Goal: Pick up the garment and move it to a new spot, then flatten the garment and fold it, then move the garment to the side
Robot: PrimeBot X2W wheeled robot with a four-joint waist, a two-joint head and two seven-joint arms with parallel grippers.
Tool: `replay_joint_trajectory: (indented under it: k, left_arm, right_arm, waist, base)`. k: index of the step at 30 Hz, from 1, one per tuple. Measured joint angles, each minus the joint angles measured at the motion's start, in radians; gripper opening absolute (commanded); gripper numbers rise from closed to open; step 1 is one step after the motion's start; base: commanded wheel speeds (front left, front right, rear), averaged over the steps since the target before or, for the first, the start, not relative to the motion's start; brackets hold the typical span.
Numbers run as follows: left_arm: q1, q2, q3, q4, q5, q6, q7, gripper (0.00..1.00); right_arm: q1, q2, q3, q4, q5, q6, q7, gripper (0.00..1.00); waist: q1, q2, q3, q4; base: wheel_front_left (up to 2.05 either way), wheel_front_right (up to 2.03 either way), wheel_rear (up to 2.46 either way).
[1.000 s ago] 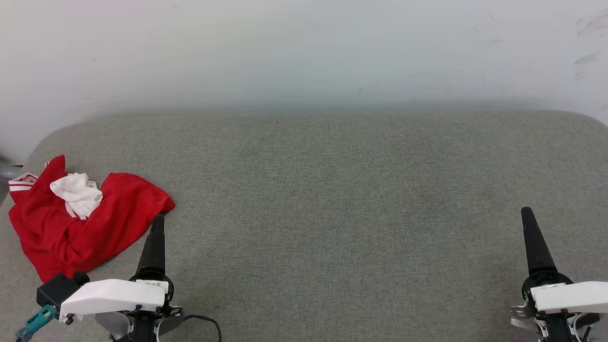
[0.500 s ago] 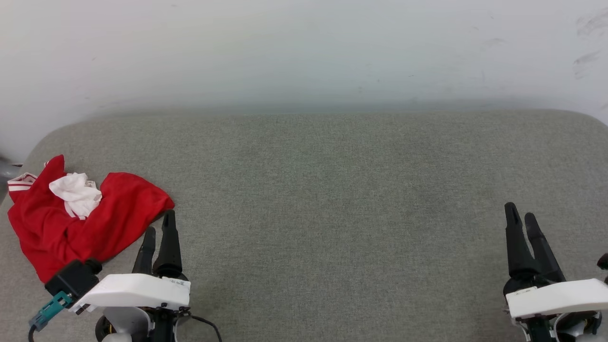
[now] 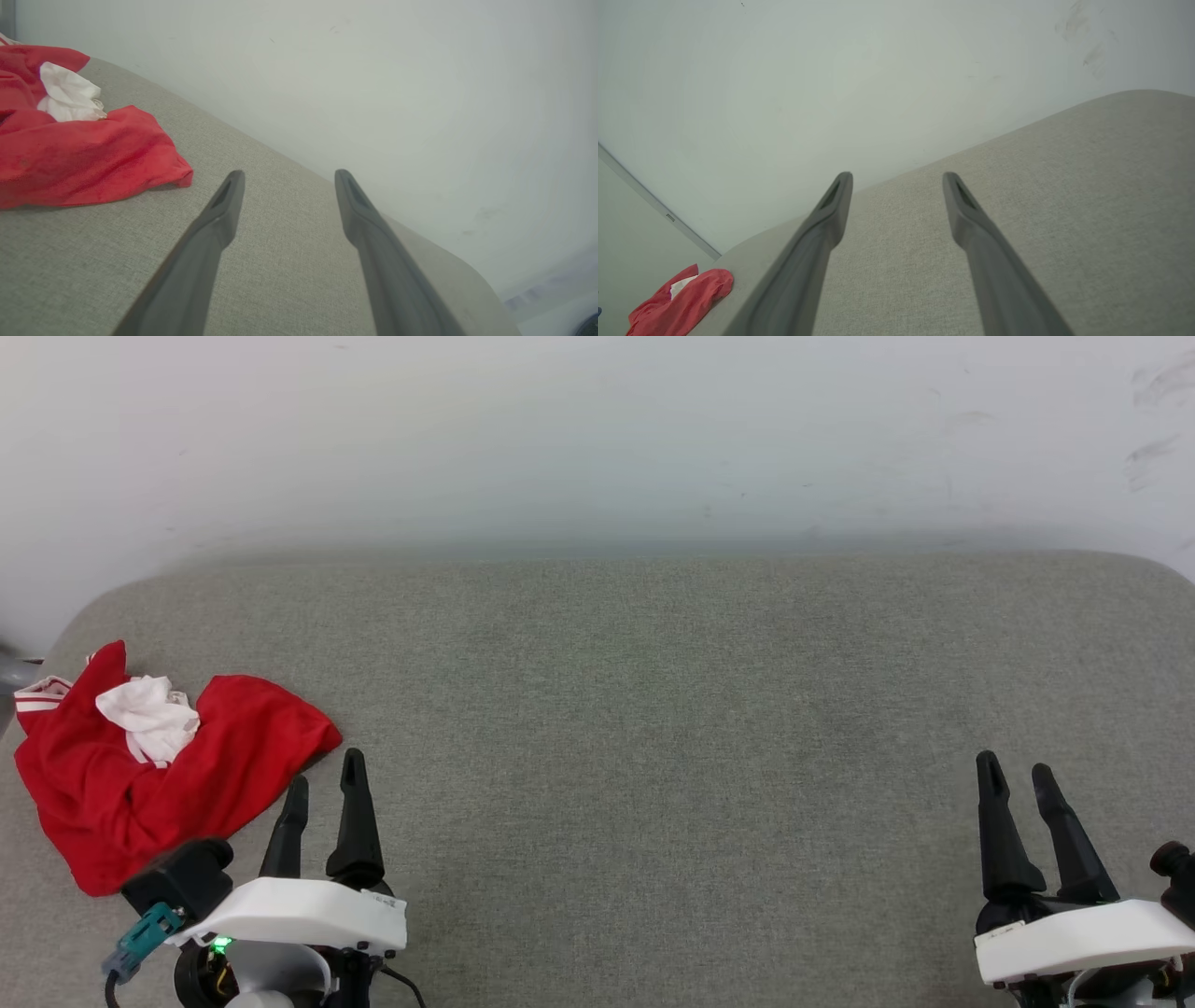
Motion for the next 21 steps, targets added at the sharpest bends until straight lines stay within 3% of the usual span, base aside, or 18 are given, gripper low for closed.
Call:
replay_joint_trajectory:
  k: [21]
  left_arm:
    - [0.023,0.009,-0.052,-0.022,0.224,0.025,-0.056,1.00]
  right_arm:
    - [0.026,0.000,0.012,-0.030,-0.223,0.000,-0.054,1.00]
  waist:
    - [0.0000,0.0000,0.005,-0.002]
  base:
    - [0.00,0.00,0.00]
